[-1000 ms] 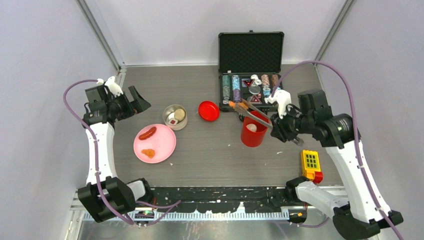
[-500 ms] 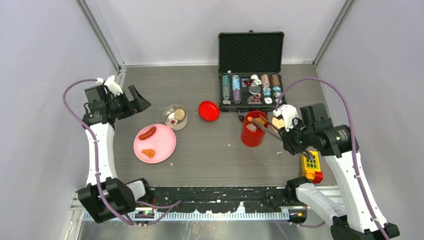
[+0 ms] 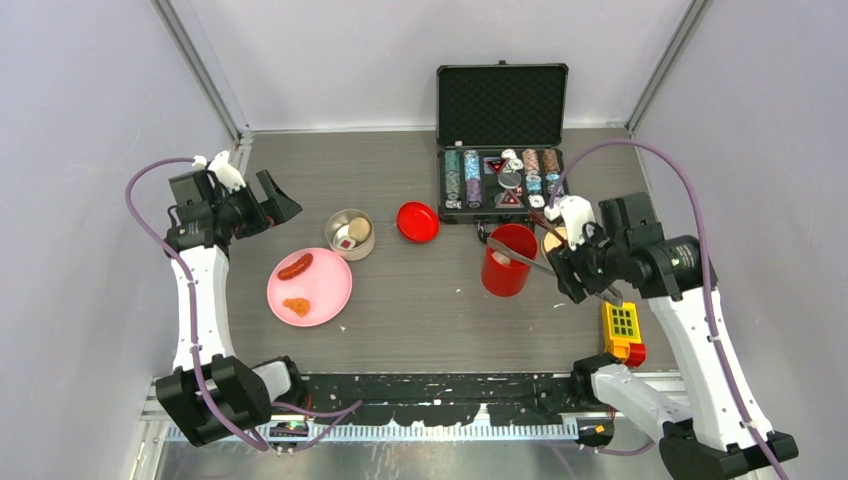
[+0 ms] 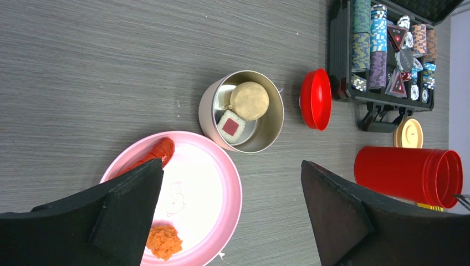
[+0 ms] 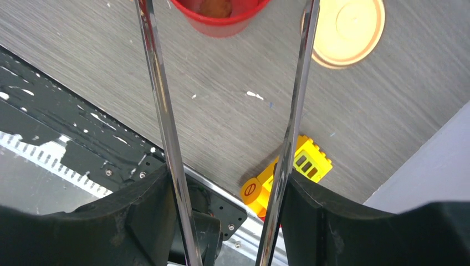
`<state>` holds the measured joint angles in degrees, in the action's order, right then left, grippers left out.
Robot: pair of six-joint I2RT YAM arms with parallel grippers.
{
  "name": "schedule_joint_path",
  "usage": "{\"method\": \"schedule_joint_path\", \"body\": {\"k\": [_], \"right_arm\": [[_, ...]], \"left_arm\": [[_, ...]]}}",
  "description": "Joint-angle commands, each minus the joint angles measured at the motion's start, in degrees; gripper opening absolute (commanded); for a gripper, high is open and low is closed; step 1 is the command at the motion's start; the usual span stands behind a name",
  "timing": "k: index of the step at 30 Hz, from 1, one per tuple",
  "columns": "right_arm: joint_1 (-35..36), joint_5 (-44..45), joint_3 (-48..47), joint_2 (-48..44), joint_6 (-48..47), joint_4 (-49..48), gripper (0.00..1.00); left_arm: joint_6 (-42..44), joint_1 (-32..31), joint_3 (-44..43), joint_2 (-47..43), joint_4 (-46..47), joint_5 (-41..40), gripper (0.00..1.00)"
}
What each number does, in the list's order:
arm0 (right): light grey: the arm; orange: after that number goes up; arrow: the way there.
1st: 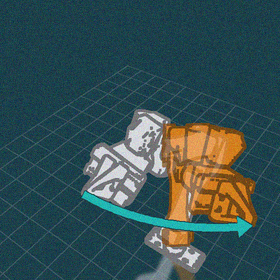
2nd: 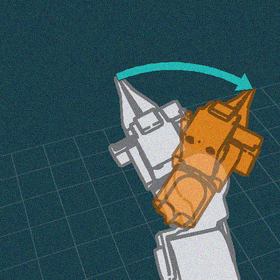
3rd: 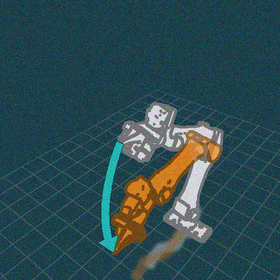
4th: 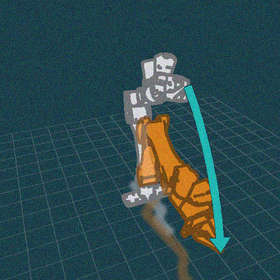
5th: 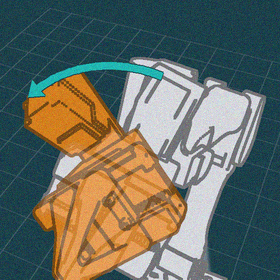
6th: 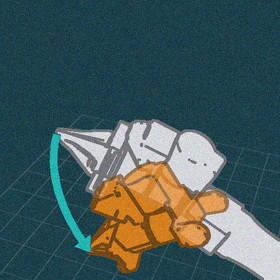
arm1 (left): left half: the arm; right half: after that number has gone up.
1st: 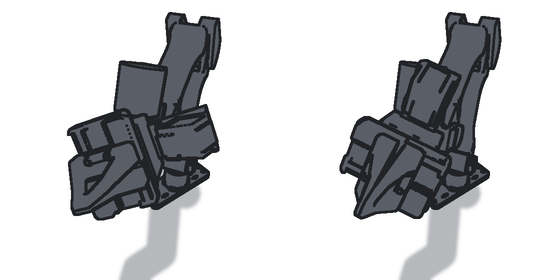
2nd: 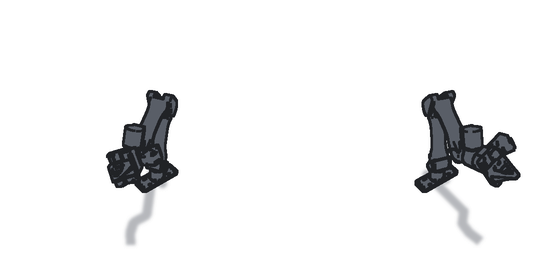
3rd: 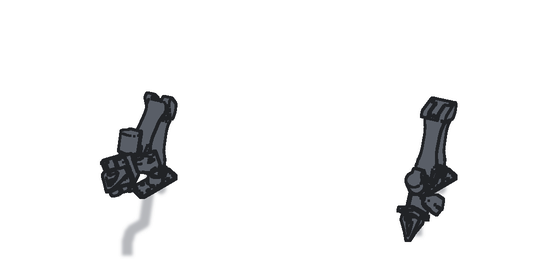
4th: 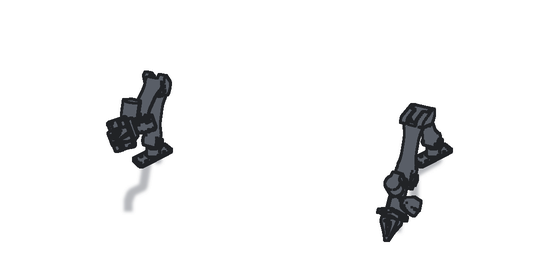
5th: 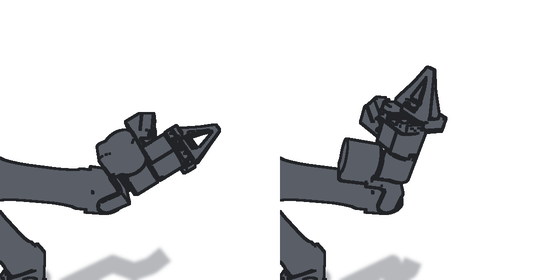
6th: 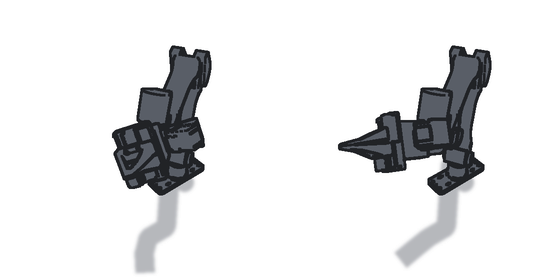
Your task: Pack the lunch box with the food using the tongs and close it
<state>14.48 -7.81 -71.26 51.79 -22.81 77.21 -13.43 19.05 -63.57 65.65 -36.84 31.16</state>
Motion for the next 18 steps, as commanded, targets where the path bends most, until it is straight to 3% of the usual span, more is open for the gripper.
{"method": "schedule_joint_path", "body": {"k": [1,9,18], "right_arm": [[-0.18,-4.92,-7.73,4.24,-0.72,-3.75,0.65],[1.89,-14.46,-17.75,16.61,0.91,-8.65,0.61],[25.56,-3.03,-22.11,31.28,4.27,-21.19,0.6]], "left_arm": [[-0.68,0.25,-0.83,-0.68,2.08,1.38,0.97],[-0.54,0.24,-0.65,-0.96,1.86,0.62,0.97],[-0.46,0.47,-0.1,-0.94,1.36,-0.89,0.97]]}}
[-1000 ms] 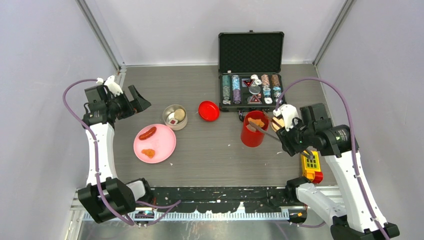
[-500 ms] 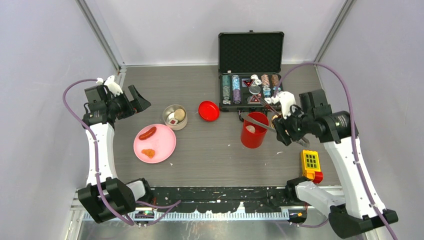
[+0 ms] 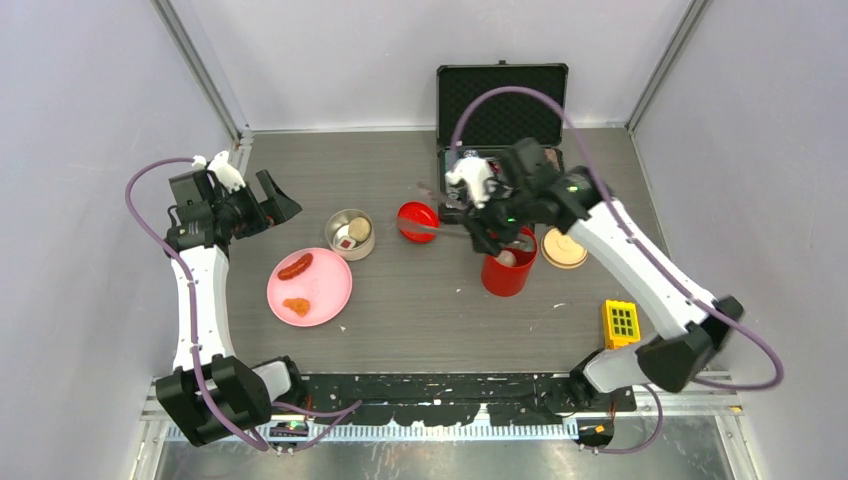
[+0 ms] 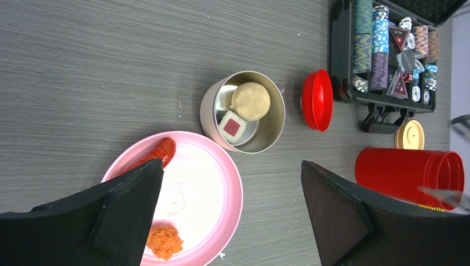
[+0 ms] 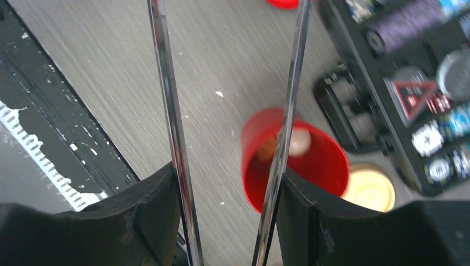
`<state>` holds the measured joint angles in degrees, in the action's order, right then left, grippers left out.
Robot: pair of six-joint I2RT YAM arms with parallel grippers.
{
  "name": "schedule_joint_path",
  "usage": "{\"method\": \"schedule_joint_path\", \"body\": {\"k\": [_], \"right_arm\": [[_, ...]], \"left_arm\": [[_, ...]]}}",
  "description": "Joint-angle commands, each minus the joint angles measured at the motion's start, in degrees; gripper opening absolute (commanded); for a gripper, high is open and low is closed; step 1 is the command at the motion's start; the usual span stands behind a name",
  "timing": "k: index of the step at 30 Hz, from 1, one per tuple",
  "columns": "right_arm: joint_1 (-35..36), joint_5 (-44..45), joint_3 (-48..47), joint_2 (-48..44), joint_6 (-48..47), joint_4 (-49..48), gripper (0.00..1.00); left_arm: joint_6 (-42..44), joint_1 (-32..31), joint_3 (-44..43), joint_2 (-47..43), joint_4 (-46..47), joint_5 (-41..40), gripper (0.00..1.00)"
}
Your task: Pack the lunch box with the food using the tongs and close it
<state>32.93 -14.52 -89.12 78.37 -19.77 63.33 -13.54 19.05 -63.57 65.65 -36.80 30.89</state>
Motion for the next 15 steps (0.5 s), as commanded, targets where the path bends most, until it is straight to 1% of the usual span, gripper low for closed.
{"method": "schedule_joint_path", "body": {"k": [1,6,8,15], "right_arm": [[8.73,3.79,-4.94,6.55,0.69,-8.06,0.6],[15.1,2.56,-8.82,15.36,-1.1,-11.02,0.56],[16.81,0.78,-10.66,18.63,0.29,-12.07,0.54],[22.1,-3.44,-14.35,27.08,6.59,-16.83,0.54]], "left_arm": [[-0.3,0.62,-0.14,-0.84,1.23,-0.84,0.97],[-1.44,2.35,-0.65,0.03,0.82,-0.86,0.98],[-1.97,3.27,-0.62,0.22,1.05,-0.84,0.98],[-2.73,4.52,-0.06,0.34,1.76,-0.86,0.98]]}}
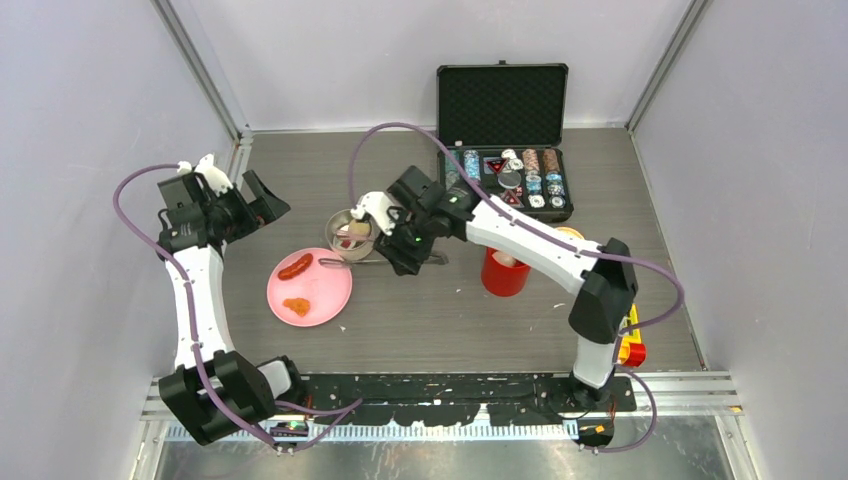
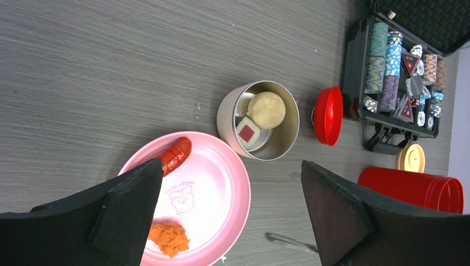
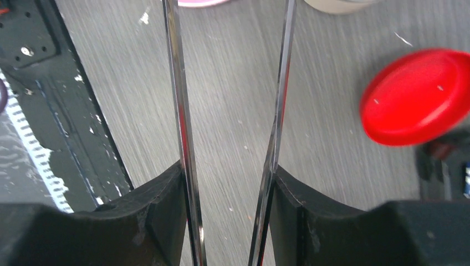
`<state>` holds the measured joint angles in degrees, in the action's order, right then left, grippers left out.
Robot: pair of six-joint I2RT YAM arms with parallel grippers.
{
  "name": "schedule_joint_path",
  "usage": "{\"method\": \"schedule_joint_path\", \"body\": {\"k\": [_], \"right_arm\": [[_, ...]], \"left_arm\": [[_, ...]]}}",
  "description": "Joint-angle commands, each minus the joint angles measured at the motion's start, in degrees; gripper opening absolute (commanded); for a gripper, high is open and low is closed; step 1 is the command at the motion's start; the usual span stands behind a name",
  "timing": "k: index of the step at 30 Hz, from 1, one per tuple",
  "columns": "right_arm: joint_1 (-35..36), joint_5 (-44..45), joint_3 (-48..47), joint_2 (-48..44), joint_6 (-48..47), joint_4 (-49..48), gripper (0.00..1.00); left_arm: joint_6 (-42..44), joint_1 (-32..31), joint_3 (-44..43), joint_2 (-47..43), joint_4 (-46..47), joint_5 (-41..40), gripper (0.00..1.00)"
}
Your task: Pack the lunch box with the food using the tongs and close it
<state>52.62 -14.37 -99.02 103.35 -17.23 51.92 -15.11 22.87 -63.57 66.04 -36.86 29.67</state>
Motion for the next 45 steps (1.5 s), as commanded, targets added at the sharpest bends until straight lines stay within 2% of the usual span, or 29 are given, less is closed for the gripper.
{"method": "schedule_joint_path", "body": {"k": [1,14,24,35,41,45], "right_arm": [[3.14,-3.9,-5.06,3.43,4.28,-5.44,0.54],[7.05,-8.91,-11.15,16.26,4.75,-5.95,0.56],[7.53,-9.75,-15.53,23.65,5.81,-6.17,0.51],[8.44,-13.03,-16.1,24.56,5.05,-1.48,0.5],[8.95,-12.9,-14.98,23.55,4.99,-2.11,0.5],[8.98,-10.53,-15.78,23.72,5.15,-2.18,0.4]], "left_arm": [[-1.24,0.76,-0.03,-0.04,2.0,0.53,0.98],[-1.94,1.54,0.01,0.8,2.44,1.68,0.98],[-2.11,1.72,0.18,1.13,2.58,2.05,0.98],[-2.16,1.79,0.44,1.21,2.85,2.55,0.97],[-2.2,1.81,0.47,1.02,2.91,2.57,0.97],[-2.27,1.82,0.44,1.02,2.89,2.59,0.97]]}}
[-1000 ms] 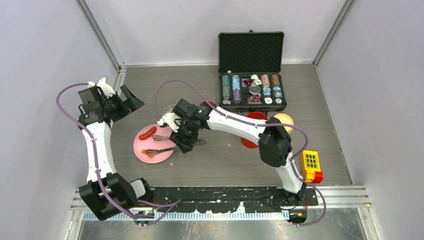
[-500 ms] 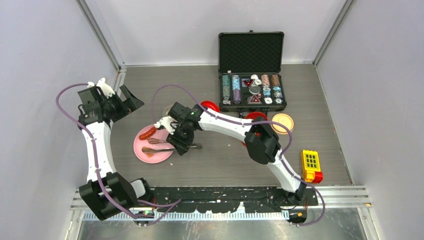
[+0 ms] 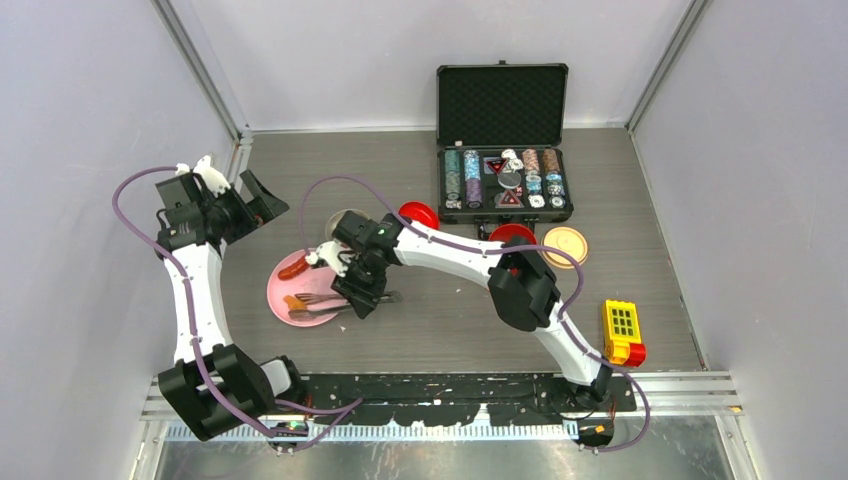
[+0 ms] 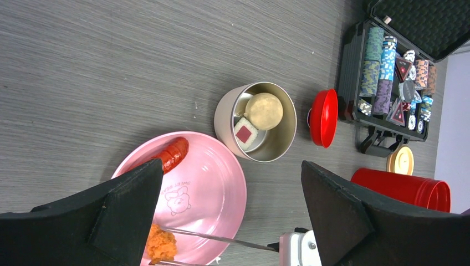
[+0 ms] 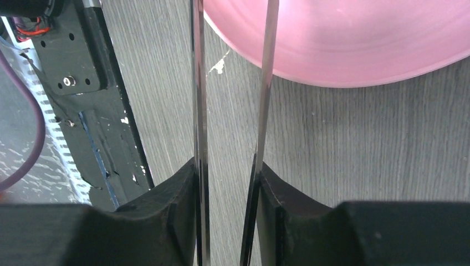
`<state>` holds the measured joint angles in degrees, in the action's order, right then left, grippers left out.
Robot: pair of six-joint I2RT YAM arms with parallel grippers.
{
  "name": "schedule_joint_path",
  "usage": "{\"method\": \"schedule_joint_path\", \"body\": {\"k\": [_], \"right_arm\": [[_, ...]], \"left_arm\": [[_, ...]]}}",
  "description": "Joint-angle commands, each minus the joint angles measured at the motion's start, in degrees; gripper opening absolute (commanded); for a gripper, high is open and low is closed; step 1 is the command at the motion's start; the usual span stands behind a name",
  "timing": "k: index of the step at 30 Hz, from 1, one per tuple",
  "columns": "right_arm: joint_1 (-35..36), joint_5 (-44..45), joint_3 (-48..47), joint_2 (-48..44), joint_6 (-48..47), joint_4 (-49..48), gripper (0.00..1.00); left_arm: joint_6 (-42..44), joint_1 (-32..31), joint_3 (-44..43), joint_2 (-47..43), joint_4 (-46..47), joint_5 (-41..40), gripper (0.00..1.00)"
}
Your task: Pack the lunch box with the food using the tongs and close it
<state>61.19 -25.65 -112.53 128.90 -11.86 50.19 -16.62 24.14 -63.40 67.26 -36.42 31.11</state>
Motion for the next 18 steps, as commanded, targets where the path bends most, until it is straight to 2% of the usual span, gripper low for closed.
{"method": "schedule_joint_path", "body": {"k": [1,10,18], "right_arm": [[0.36,1.18,-2.33,-2.14,-0.19,-0.45,0.37],[-2.0,2.0,-1.94,-8.53,-0.92,3.07,0.21],[-7.67,2.13,3.25,-20.85,-2.71,6.8,0.16]], "left_arm": [[-0.73,0.53,0.25,-0.27,2.39,1.07,0.97],[-0.2,0.5,-0.55,0.35,1.54,1.5,0.96],[0.68,0.5,-1.44,1.63,1.03,2.38,0.95]]}}
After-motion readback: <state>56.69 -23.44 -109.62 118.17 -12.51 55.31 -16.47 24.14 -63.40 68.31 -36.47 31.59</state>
